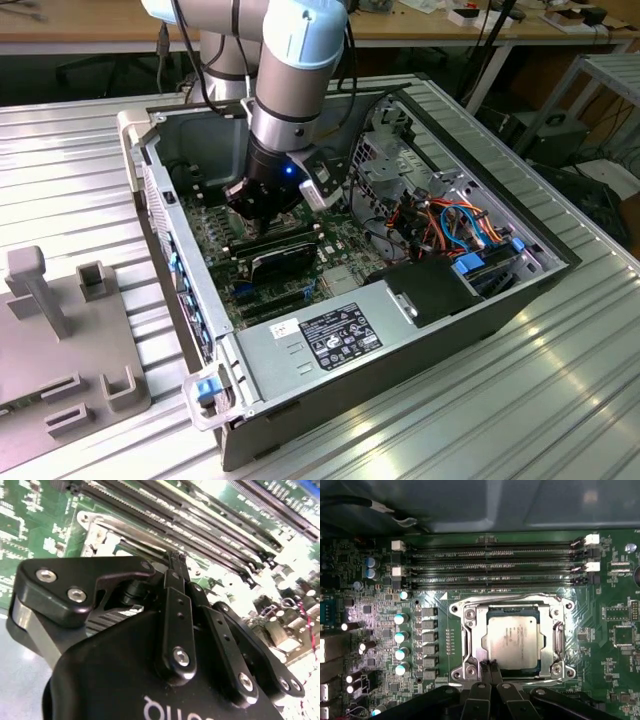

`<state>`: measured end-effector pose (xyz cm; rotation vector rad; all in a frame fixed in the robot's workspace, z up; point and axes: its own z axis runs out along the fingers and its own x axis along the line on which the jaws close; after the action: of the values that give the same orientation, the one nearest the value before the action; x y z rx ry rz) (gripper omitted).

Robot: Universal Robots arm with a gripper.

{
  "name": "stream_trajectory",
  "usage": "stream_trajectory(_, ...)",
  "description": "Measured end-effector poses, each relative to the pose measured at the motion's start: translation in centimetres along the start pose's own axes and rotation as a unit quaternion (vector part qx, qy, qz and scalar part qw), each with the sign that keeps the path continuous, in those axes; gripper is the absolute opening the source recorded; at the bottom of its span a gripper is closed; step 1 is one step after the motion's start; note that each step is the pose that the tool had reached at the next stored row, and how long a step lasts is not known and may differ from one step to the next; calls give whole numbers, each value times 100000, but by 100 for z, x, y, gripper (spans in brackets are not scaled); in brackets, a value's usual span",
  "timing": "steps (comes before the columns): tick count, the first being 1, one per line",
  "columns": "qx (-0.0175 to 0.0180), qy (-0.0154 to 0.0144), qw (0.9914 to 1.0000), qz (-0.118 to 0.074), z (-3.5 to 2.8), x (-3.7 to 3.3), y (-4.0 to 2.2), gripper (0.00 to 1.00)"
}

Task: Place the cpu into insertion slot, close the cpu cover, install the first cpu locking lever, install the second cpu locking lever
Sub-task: 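Install the second cpu locking lever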

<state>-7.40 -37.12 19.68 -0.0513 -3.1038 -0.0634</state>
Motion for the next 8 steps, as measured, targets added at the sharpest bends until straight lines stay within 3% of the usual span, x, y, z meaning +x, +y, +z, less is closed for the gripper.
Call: stream_trajectory(8,20,2,100000,18,-2,2,-1,11)
